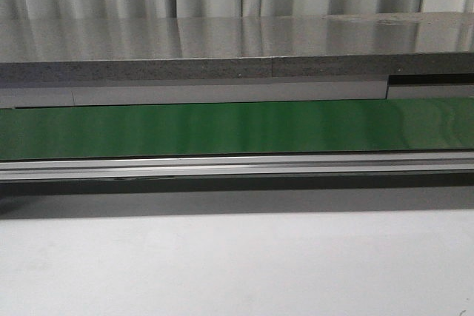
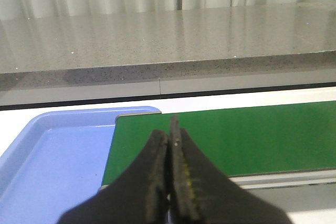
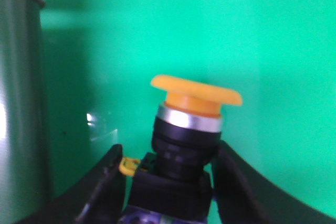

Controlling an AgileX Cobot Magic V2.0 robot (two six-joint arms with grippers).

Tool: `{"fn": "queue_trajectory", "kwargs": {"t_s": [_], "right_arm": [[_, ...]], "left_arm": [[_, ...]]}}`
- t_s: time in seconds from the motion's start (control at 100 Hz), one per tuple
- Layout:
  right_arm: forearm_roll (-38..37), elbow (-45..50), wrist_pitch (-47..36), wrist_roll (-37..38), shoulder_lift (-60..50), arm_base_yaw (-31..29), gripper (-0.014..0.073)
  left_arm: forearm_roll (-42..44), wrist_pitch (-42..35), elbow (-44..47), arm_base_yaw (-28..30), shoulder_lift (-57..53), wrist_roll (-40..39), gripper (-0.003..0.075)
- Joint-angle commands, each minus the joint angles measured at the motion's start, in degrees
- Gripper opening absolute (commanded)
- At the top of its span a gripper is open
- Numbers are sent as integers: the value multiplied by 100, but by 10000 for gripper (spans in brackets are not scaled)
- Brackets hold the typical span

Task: Move button from left to right
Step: 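Lift the button and carry it over the green bin with the right gripper, then lower the button into the green bin and open the right gripper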

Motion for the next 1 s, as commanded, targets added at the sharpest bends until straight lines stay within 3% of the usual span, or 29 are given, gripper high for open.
{"fn": "queue_trajectory", "kwargs": {"t_s": [0.0, 0.26, 0.33, 0.5, 0.57, 0.99], "right_arm": [[186, -173, -321, -68, -206, -40, -14], [268, -173, -269, -68, -52, -35, 9], [313, -173, -277, -68, -47, -35, 85], [371, -173, -295, -68, -47, -35, 399], [384, -173, -297, -68, -47, -35, 468], [385, -173, -439, -63, -335, -51, 476]], "left_arm": [[-76, -503, -163, -29, 55, -18, -21], [-76, -503, -163, -29, 55, -18, -21], [-76, -503, -163, -29, 55, -18, -20], [-76, -503, -163, -29, 55, -18, -21], [-76, -503, -163, -29, 55, -18, -20], [-76, -503, -163, -29, 55, -18, -21]]}}
